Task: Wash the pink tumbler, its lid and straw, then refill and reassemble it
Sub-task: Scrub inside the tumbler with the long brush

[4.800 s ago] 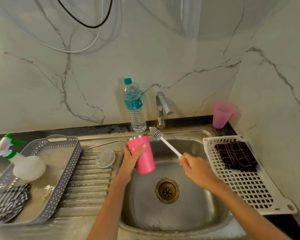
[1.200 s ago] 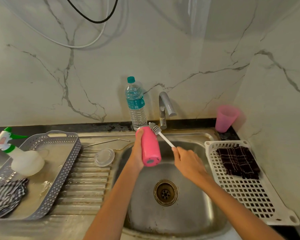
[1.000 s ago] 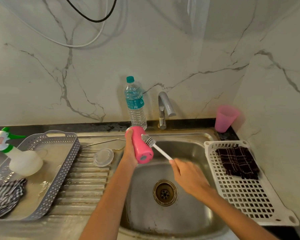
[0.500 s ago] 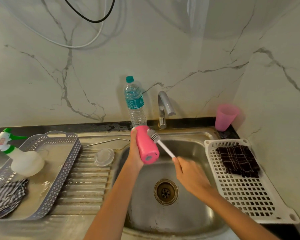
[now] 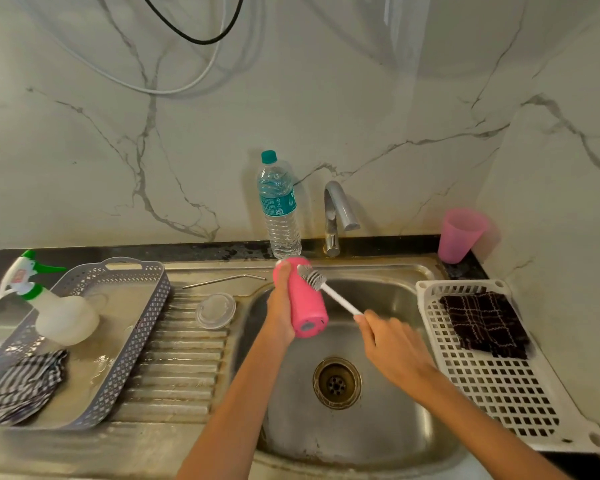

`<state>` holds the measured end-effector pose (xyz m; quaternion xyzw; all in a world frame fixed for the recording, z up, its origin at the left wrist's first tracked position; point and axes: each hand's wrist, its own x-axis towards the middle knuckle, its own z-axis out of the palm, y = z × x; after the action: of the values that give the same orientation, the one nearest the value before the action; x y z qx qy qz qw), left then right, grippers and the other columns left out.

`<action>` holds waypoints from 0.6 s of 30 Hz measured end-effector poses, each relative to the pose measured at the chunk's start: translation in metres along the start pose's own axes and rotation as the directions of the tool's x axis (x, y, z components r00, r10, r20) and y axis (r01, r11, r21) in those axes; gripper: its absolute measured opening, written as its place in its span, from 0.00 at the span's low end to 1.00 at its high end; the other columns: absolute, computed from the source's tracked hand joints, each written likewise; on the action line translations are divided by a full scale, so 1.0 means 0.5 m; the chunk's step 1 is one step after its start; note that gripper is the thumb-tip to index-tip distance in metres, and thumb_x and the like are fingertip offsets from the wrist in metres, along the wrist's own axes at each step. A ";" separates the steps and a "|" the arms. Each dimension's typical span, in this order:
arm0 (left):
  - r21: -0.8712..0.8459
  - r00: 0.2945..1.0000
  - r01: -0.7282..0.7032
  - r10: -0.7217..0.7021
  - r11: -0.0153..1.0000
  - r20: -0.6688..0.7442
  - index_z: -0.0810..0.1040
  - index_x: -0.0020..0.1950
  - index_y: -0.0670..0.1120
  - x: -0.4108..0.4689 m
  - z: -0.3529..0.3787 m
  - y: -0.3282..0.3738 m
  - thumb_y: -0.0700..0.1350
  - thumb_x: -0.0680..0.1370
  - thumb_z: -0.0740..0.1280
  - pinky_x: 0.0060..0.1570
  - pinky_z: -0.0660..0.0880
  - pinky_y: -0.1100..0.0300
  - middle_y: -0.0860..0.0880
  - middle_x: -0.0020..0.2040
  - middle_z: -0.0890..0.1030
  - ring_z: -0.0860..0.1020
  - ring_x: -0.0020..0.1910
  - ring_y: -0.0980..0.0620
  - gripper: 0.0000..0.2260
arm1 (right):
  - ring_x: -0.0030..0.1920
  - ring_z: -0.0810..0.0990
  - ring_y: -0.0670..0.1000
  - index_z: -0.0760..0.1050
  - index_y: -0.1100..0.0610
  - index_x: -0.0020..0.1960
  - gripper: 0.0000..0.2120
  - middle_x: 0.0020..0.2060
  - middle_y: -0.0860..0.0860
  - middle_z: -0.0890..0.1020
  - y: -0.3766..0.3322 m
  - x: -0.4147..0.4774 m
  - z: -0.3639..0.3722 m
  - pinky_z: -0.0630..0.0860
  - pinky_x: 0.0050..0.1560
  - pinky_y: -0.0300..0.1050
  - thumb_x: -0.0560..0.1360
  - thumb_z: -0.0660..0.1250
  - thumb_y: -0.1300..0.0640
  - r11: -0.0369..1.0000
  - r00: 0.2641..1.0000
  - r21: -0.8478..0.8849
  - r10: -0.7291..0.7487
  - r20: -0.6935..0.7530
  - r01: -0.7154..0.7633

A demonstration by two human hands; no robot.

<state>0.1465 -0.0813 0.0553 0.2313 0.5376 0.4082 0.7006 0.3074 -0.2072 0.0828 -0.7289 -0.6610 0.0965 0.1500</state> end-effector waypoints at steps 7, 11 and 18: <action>0.028 0.993 -0.018 0.021 0.999 -0.112 0.70 0.68 0.47 0.052 -0.023 0.028 0.73 0.60 0.72 0.46 0.82 0.45 0.39 0.53 0.83 0.85 0.44 0.42 0.45 | 0.30 0.74 0.47 0.69 0.50 0.51 0.18 0.33 0.46 0.75 -0.006 -0.052 -0.011 0.61 0.28 0.36 0.83 0.43 0.46 0.995 0.996 -0.043 -0.090 0.021 0.091; 0.089 0.994 -0.053 0.061 0.995 -0.086 0.69 0.67 0.48 0.026 0.010 -0.005 0.69 0.68 0.71 0.41 0.81 0.50 0.40 0.54 0.82 0.84 0.47 0.41 0.36 | 0.33 0.79 0.53 0.71 0.53 0.51 0.19 0.32 0.48 0.76 -0.012 0.018 -0.009 0.68 0.28 0.42 0.83 0.45 0.45 0.999 1.000 -0.036 0.006 -0.020 -0.006; 0.015 0.990 -0.024 0.026 1.000 -0.139 0.71 0.68 0.46 0.038 -0.018 0.035 0.73 0.63 0.70 0.48 0.82 0.41 0.40 0.53 0.82 0.85 0.45 0.41 0.43 | 0.25 0.70 0.43 0.71 0.51 0.49 0.18 0.28 0.45 0.72 -0.014 -0.062 -0.004 0.64 0.25 0.35 0.83 0.44 0.45 0.999 0.999 0.014 -0.042 0.028 0.042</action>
<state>0.1341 -0.0571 0.0551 0.2137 0.5848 0.4287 0.6546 0.2982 -0.2375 0.0854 -0.7124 -0.6776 0.1081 0.1474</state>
